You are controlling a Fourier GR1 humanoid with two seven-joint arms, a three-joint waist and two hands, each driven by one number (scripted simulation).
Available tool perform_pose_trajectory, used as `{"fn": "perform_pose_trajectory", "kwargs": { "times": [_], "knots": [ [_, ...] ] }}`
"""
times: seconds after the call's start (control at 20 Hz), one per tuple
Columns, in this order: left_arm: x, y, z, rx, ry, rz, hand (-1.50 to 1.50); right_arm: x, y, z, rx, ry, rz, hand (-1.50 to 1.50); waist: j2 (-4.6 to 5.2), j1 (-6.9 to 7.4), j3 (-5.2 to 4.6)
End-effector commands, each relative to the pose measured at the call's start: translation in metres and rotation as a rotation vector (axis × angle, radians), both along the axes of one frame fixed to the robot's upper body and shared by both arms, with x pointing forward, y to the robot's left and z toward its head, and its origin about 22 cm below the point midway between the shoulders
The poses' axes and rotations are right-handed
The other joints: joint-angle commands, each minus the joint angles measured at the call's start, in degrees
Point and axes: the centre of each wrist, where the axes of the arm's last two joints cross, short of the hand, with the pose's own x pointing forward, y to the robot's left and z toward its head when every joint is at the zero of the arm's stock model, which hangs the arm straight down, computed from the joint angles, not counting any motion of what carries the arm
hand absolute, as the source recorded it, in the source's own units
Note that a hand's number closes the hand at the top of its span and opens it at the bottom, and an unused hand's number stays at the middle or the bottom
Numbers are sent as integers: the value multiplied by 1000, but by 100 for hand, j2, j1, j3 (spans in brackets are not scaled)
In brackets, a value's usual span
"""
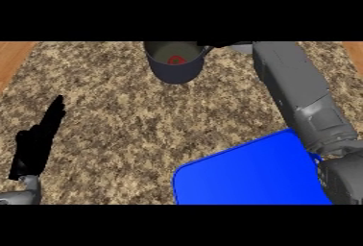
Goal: Pick the tomato from the tray and place it in the pot
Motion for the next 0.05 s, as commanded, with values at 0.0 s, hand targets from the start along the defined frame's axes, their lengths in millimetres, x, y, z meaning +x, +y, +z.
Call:
{"fn": "perform_pose_trajectory", "kwargs": {
  "times": [0.0],
  "knots": [
    [-1,-3,-6,-18,14,-10,0,0,-34,-9,37,8,15,-150,-19,-76,0]
  ]
}}
